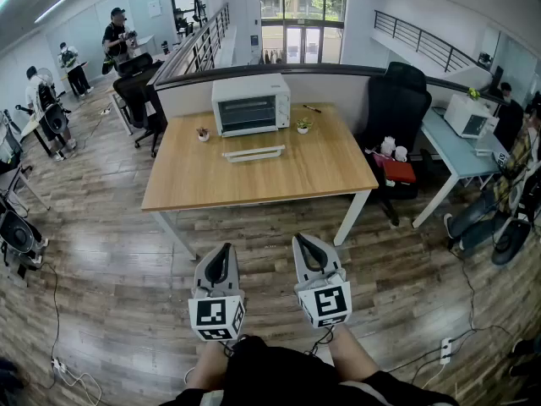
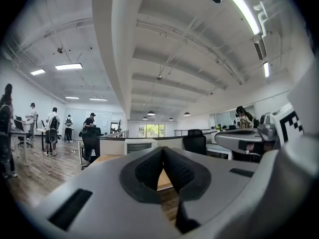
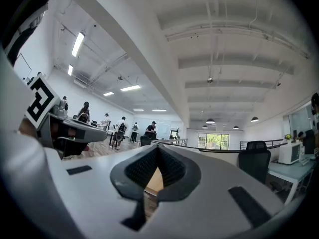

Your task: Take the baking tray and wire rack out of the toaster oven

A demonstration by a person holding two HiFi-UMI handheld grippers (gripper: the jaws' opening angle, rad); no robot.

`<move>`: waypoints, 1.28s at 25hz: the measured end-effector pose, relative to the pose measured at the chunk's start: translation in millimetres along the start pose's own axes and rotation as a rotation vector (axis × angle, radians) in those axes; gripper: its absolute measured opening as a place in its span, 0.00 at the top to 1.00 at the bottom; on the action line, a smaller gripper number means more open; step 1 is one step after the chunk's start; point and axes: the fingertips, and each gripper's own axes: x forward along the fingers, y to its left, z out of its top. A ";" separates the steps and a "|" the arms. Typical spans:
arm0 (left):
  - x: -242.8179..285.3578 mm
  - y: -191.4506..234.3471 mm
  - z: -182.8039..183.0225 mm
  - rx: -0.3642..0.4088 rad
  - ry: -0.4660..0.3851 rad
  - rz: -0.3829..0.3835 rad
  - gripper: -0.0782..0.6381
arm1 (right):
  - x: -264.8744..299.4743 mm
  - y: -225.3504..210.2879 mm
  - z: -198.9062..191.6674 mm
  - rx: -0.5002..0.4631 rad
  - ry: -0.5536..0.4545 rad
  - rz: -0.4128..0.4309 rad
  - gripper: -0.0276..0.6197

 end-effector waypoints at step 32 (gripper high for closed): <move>145.6 94.7 -89.3 -0.142 0.185 -0.043 0.52 | 147.5 -27.2 -101.2 0.178 0.176 0.070 0.51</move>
